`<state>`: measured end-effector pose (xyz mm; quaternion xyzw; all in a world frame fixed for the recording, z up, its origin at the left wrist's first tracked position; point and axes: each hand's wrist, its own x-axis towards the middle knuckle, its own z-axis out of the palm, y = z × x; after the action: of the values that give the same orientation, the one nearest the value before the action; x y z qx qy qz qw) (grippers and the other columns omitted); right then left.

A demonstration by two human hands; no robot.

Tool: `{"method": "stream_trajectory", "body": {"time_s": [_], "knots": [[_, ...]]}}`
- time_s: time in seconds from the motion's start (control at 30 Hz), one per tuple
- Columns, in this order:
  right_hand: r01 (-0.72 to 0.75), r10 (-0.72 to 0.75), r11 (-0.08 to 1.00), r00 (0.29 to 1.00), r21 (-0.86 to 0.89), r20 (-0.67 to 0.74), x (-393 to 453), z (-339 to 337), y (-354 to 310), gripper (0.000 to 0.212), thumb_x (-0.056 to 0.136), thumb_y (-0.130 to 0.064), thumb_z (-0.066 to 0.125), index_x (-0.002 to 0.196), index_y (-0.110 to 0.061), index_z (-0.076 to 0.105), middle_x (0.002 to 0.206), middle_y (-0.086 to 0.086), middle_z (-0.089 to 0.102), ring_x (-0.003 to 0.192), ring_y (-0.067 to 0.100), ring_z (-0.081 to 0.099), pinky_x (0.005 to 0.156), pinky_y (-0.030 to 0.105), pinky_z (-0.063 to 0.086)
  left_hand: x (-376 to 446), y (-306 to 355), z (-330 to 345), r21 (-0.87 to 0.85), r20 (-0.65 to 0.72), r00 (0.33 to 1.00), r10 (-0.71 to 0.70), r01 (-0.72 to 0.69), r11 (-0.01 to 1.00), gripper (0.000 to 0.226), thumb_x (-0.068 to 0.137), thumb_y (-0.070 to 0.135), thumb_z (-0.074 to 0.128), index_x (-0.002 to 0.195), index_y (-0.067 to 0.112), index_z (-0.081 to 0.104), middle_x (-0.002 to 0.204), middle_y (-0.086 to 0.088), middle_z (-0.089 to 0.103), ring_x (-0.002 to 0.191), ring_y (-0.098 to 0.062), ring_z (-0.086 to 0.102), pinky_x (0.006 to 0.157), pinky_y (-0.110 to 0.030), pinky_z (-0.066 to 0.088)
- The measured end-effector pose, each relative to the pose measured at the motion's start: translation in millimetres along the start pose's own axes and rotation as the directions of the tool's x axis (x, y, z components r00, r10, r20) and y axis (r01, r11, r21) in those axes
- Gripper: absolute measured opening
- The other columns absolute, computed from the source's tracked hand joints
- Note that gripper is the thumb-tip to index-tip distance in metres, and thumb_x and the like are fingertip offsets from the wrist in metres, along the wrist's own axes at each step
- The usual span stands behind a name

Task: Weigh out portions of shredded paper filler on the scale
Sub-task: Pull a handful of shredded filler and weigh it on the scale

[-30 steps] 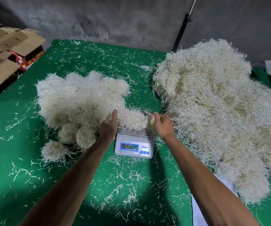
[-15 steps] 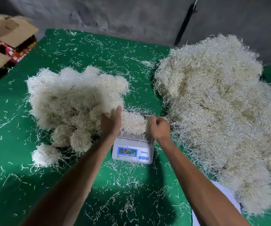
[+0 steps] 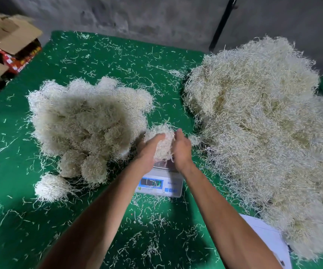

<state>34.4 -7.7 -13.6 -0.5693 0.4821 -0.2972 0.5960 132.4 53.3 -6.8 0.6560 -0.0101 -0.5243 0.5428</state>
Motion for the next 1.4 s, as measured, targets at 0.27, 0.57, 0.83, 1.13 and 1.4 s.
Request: {"method": "stream_trajectory", "body": {"time_s": [0.27, 0.57, 0.83, 1.13, 1.4], "knots": [[-0.033, 0.033, 0.997, 0.999, -0.071, 0.003, -1, -24, -29, 0.047, 0.104, -0.044, 0.054, 0.066, -0.016, 0.049, 0.064, 0.018, 0.047, 0.058, 0.019, 0.036, 0.06, 0.031, 0.041, -39, 12, 21, 0.016, 0.154, 0.976, 0.154, -0.158, 0.987, 0.037, 0.085, 0.033, 0.073, 0.108, 0.004, 0.07, 0.101, -0.029, 0.069, 0.072, -0.025, 0.066, 0.058, -0.029, 0.049], [-0.081, 0.034, 0.956, 0.985, -0.283, -0.167, 32, -67, -67, 0.033, 0.098, -0.009, 0.064, 0.068, -0.014, 0.051, 0.07, 0.002, 0.054, 0.057, 0.01, 0.049, 0.045, 0.015, 0.044, -74, 32, 83, 0.119, 0.083, 0.984, 0.157, -0.166, 0.979, 0.076, 0.083, 0.043, 0.079, 0.139, 0.002, 0.048, 0.117, -0.006, 0.073, 0.103, -0.015, 0.07, 0.083, -0.028, 0.055], [-0.049, -0.203, 0.866, 0.875, -0.498, -0.44, 65, -203, -103, 0.045, 0.109, -0.027, 0.048, 0.067, -0.01, 0.053, 0.068, 0.007, 0.054, 0.051, 0.012, 0.043, 0.033, 0.015, 0.032, -49, 40, 69, 0.204, -0.042, 0.957, 0.286, -0.272, 0.941, 0.086, 0.067, 0.055, 0.079, 0.129, 0.0, 0.058, 0.129, -0.025, 0.063, 0.112, -0.035, 0.066, 0.081, -0.036, 0.056], [-0.042, -0.502, 0.697, 0.684, -0.716, -0.529, 58, -228, -113, 0.042, 0.106, -0.038, 0.042, 0.109, -0.004, 0.066, 0.111, 0.016, 0.062, 0.099, 0.028, 0.058, 0.087, 0.041, 0.051, -25, 34, 68, 0.34, -0.159, 0.959, 0.236, -0.172, 0.924, 0.063, 0.09, 0.04, 0.065, 0.144, 0.012, 0.05, 0.117, -0.02, 0.063, 0.105, -0.027, 0.066, 0.084, -0.042, 0.061], [0.296, -0.038, 0.762, 0.908, -0.576, 0.417, 0, -93, -69, 0.049, 0.098, -0.057, 0.057, 0.13, -0.019, 0.06, 0.114, 0.005, 0.067, 0.098, 0.018, 0.065, 0.087, 0.039, 0.055, -25, 14, 39, -0.153, 0.102, 0.987, 0.127, -0.11, 0.982, 0.056, 0.085, 0.037, 0.074, 0.133, 0.02, 0.05, 0.116, -0.005, 0.061, 0.078, -0.025, 0.071, 0.077, -0.047, 0.063]]}}
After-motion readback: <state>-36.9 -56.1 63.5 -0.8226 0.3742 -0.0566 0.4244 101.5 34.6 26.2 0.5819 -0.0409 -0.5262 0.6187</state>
